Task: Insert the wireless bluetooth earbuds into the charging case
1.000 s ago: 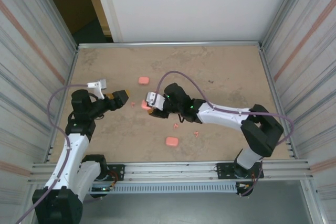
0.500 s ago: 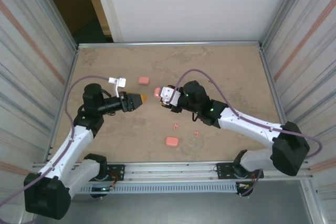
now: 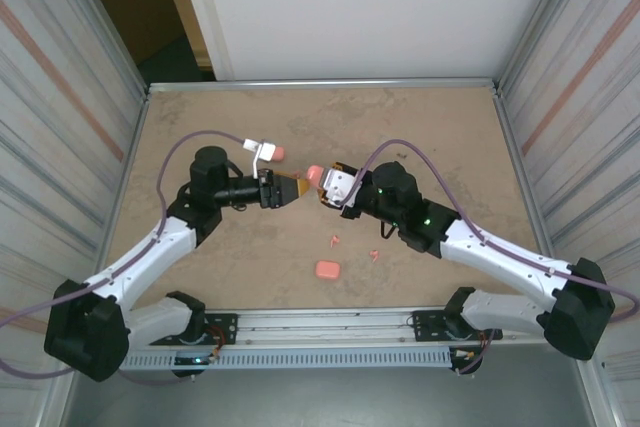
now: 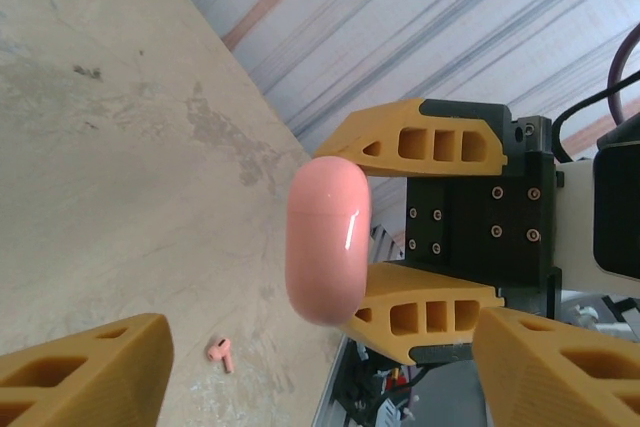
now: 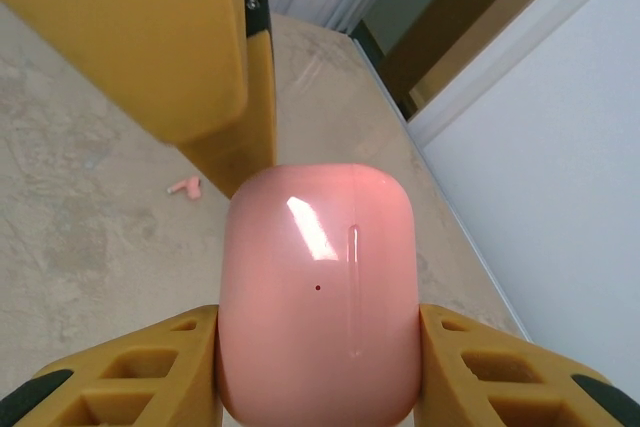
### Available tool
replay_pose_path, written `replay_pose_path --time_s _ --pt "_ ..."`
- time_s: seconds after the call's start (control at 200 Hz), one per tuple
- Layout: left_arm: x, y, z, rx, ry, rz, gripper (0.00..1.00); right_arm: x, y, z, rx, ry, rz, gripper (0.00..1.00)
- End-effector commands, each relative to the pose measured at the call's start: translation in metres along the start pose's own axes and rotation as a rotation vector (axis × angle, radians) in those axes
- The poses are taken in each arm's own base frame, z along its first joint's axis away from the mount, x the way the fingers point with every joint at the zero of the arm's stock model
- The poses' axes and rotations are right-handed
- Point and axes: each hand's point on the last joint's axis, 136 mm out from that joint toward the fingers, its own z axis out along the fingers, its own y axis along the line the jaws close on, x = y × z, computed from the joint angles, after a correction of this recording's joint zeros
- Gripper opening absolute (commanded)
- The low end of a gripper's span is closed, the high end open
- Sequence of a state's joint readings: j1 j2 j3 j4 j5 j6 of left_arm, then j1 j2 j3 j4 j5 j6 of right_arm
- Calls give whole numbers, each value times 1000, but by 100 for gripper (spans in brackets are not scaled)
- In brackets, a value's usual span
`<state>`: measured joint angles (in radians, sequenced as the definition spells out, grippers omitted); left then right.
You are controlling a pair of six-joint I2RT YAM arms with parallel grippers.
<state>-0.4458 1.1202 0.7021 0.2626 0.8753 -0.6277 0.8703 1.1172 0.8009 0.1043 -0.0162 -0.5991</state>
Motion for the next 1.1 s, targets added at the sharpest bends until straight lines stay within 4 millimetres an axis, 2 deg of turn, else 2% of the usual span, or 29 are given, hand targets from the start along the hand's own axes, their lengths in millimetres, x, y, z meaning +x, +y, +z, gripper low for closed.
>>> replay_pose_path --time_s 0.0,0.2,0.406,0.677,1.092 --pt "-17 -23 5 66 -23 70 74 -10 -2 -7 13 -36 -3 40" --pt "-19 -27 14 94 -9 72 64 -11 -4 -9 21 -46 -1 39" --pt "-13 -28 25 105 23 67 57 -11 -7 -10 31 -48 0 40" --pt "-12 -26 28 106 32 62 47 -13 -11 -11 40 -59 12 40" --pt "-10 -26 28 107 42 69 21 -12 -10 -8 32 -58 35 40"
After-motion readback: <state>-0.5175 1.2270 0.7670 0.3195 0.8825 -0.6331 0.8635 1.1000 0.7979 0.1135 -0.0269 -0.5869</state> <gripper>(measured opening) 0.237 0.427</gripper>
